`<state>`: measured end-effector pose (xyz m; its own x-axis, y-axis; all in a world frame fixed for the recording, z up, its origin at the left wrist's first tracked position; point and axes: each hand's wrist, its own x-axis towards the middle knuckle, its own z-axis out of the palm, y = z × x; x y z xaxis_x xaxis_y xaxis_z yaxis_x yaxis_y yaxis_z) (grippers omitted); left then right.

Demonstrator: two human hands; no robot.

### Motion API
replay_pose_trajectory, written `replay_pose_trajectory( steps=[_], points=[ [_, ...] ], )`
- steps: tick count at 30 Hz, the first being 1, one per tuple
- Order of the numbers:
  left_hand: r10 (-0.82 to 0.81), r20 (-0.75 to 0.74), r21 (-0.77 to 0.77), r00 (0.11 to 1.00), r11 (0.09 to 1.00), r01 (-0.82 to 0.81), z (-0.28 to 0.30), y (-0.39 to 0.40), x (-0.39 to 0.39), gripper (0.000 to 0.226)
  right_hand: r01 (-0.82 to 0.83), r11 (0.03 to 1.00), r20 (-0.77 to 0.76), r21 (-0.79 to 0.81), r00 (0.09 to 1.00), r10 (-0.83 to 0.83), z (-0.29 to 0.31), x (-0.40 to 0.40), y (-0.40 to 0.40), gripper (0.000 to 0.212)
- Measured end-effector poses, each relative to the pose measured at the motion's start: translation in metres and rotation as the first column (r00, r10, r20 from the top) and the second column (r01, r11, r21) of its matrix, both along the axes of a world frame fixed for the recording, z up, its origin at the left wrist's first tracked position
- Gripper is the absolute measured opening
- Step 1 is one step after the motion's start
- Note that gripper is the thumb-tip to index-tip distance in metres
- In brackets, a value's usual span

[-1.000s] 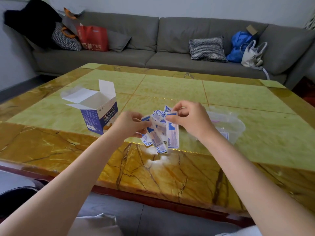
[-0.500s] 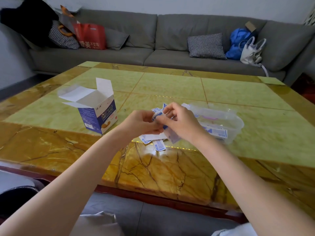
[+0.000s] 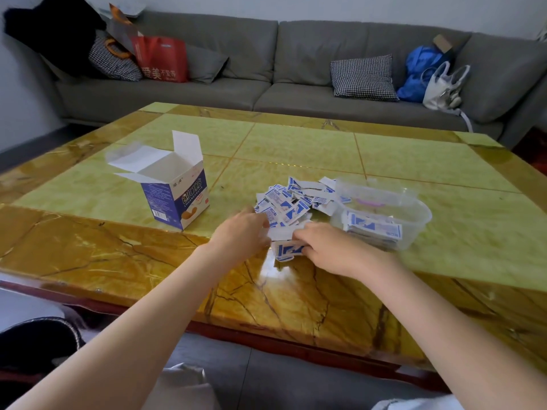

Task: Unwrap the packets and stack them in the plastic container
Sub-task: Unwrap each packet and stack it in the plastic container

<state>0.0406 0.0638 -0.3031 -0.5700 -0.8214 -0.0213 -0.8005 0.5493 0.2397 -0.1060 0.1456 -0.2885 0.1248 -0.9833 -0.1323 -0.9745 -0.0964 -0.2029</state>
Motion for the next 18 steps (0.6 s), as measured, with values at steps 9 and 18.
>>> replay_pose_trajectory(
  steps=[9,18],
  points=[
    [0.002,-0.165,-0.065,0.986,0.998,-0.013,0.007,0.002,0.001,0.015,0.049,0.998,0.25,0.041,0.967,-0.057,0.014,-0.008,0.003,0.017],
    [-0.403,-0.123,-0.464,0.907,0.831,0.306,0.013,-0.001,0.013,0.018,0.1,0.995,0.447,0.005,0.89,-0.092,0.024,-0.01,0.002,0.008]
  ],
)
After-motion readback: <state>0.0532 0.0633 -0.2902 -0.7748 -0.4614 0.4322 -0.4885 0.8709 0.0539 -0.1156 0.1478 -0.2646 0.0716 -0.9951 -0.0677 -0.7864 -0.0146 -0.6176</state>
